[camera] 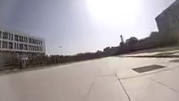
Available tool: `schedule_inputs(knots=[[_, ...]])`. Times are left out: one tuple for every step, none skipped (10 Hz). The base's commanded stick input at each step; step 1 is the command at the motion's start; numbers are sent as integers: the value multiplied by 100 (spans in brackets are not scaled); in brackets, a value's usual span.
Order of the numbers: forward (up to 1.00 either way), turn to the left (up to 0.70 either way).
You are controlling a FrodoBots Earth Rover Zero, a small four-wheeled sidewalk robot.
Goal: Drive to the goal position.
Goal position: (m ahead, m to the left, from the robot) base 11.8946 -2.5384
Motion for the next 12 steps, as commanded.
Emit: schedule_inputs(knots=[[70,0],[70,0],[70,0],[70,0],[70,0],[70,0],[70,0],[70,0],[70,0],[70,0],[70,0],[70,0]])
